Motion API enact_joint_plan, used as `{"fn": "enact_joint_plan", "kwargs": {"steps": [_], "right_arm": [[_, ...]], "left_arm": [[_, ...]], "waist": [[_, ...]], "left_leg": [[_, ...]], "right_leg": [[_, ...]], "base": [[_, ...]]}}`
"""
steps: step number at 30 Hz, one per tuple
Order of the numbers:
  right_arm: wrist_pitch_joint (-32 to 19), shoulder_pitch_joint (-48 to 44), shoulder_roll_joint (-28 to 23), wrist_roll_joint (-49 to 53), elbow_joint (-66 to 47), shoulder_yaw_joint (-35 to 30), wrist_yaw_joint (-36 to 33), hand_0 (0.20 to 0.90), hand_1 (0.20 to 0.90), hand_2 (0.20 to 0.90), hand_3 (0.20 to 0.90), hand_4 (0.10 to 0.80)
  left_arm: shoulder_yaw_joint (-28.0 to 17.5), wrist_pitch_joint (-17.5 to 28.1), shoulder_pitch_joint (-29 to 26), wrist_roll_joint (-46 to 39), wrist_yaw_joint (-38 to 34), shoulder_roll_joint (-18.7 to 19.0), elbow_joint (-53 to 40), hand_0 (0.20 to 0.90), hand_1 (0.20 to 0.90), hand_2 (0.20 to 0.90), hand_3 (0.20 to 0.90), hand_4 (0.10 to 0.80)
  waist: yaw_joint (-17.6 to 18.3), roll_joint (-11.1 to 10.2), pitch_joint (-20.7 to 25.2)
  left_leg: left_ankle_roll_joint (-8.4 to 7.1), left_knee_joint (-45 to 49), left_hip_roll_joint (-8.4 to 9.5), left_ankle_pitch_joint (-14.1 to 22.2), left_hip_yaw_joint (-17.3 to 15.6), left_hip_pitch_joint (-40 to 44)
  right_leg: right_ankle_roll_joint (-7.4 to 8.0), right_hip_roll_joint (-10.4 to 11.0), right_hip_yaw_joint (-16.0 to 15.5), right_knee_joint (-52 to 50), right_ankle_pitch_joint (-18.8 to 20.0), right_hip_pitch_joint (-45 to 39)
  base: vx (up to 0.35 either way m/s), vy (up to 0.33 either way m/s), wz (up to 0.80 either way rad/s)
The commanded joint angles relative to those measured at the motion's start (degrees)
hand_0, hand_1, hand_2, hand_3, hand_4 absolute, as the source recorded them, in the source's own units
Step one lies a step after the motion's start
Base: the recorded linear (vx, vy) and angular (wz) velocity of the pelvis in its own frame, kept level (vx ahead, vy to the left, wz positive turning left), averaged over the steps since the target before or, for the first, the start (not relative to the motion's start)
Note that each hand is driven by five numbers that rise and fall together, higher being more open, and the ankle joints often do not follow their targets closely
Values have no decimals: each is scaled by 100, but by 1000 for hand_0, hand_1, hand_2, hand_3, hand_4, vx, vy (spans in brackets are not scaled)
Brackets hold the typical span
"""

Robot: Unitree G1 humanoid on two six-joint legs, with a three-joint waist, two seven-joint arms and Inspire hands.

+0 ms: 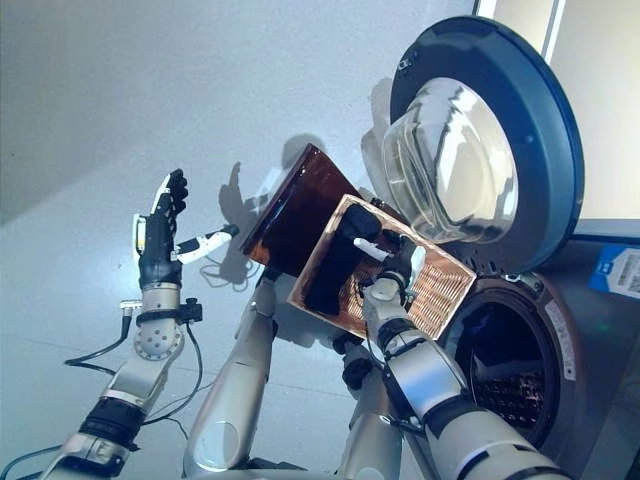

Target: Pick up the clothes and place them into the washing machine

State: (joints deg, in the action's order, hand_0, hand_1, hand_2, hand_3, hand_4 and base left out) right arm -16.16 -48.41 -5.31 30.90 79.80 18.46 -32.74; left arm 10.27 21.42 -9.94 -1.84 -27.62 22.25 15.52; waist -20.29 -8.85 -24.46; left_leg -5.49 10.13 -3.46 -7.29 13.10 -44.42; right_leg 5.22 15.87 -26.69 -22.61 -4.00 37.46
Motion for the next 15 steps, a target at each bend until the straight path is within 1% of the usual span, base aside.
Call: {"fn": "enact_joint_plan", "kwargs": {"steps": [1, 9, 15], "right_arm": [[-117, -262, 561, -247, -300, 389, 232, 900, 900, 900, 900, 800], [-181, -13, 685, -245, -406, 443, 196, 900, 900, 900, 900, 800], [-203, 201, 816, -291, -515, 539, 177, 900, 900, 900, 900, 800]], "left_arm": [[31, 360, 180, 295, -249, 213, -1015, 900, 900, 900, 900, 800], [51, 354, 242, 213, -211, 249, -723, 900, 900, 900, 900, 800], [49, 339, 285, 95, -131, 268, -518, 900, 900, 900, 900, 800]], "waist": [[-177, -10, 31], [-128, -172, 164], [-109, -354, 253]], "left_leg": [[-135, 516, 186, 691, -295, -493], [-151, 358, 161, 646, -267, -223], [-172, 184, 87, 561, -255, -9]], "right_leg": [[272, -216, 322, 1101, 9, -1029], [264, -291, 296, 1226, 12, -1283], [291, -357, 264, 1430, 112, -1469]], "base": [[0, 0, 0], [2, -20, -1], [-1, -11, -1]]}}
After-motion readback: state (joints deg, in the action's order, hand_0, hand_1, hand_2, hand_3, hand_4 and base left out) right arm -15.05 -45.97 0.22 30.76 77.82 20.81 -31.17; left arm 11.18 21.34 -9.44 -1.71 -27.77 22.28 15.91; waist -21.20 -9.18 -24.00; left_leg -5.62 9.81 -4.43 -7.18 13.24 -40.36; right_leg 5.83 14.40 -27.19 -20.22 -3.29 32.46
